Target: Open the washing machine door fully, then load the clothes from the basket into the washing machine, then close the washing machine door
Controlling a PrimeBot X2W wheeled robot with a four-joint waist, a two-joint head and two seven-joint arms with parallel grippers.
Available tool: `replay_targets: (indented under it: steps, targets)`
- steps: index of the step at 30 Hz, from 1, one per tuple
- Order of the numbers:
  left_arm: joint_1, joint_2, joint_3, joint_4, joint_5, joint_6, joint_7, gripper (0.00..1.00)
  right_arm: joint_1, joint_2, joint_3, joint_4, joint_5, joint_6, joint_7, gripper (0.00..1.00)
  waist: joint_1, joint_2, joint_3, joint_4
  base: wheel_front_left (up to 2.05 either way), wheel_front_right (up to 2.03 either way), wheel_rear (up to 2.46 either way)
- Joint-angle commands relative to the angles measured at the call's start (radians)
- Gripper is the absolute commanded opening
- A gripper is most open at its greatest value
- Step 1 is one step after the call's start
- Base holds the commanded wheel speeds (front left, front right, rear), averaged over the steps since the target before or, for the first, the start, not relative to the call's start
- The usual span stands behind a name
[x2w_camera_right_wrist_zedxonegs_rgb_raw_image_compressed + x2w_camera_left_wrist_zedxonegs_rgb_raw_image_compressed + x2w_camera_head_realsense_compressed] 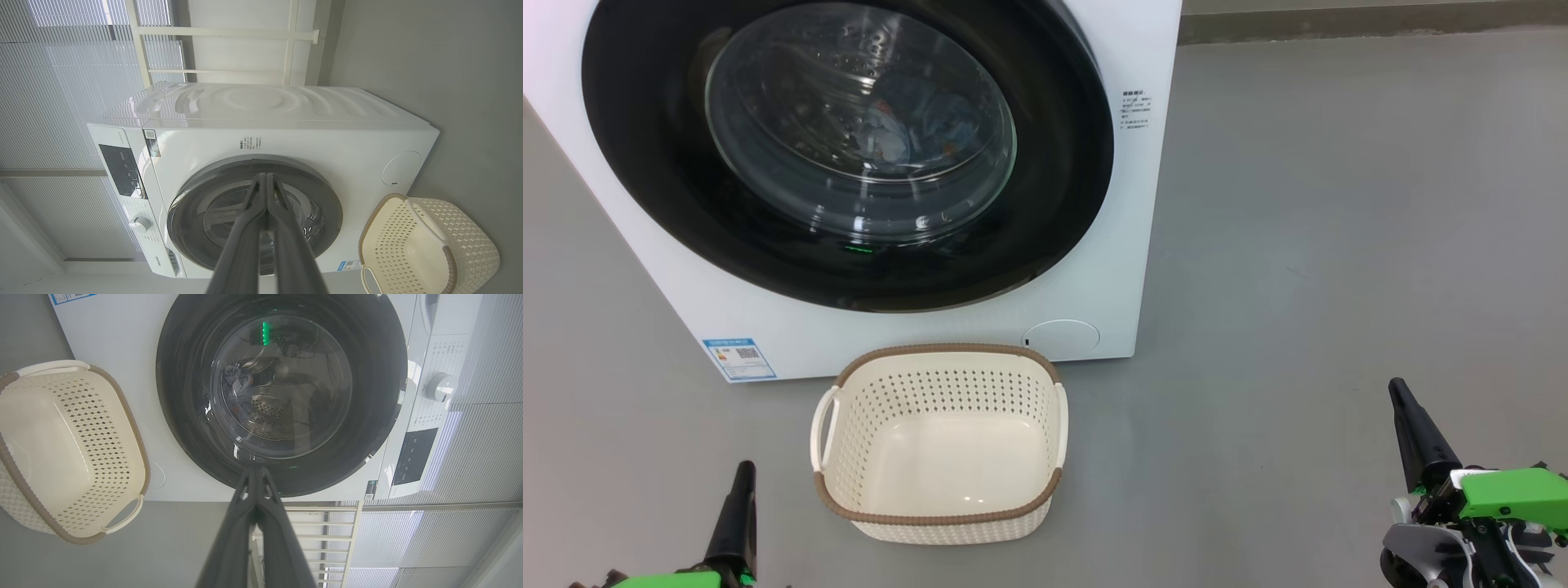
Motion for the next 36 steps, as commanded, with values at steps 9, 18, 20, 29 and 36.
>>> replay_targets:
  steps: [9, 18, 20, 29, 36]
  targets:
    - [-0.043, 0.009, 0.033, -0.031, -0.008, -0.008, 0.006, 0.00, -0.014, -0.008, 0.018, -0.030, 0.000, 0.002, 0.006, 0.00, 0.0000, 0.0000, 0.000, 0.000, 0.00, 0.00, 0.00]
    - [-0.043, 0.009, 0.033, -0.031, -0.008, -0.008, 0.006, 0.00, -0.014, -0.008, 0.017, -0.030, 0.000, 0.002, 0.006, 0.00, 0.0000, 0.0000, 0.000, 0.000, 0.00, 0.00, 0.00]
    - [-0.043, 0.009, 0.033, -0.031, -0.008, -0.008, 0.006, 0.00, -0.014, -0.008, 0.017, -0.030, 0.000, 0.002, 0.006, 0.00, 0.0000, 0.0000, 0.000, 0.000, 0.00, 0.00, 0.00]
    - [-0.043, 0.009, 0.033, -0.031, -0.008, -0.008, 0.006, 0.00, -0.014, -0.007, 0.017, -0.030, 0.000, 0.002, 0.006, 0.00, 0.0000, 0.0000, 0.000, 0.000, 0.00, 0.00, 0.00]
    - [-0.043, 0.009, 0.033, -0.031, -0.008, -0.008, 0.006, 0.00, -0.014, -0.007, 0.016, -0.030, -0.001, 0.002, 0.007, 0.00, 0.0000, 0.0000, 0.000, 0.000, 0.00, 0.00, 0.00]
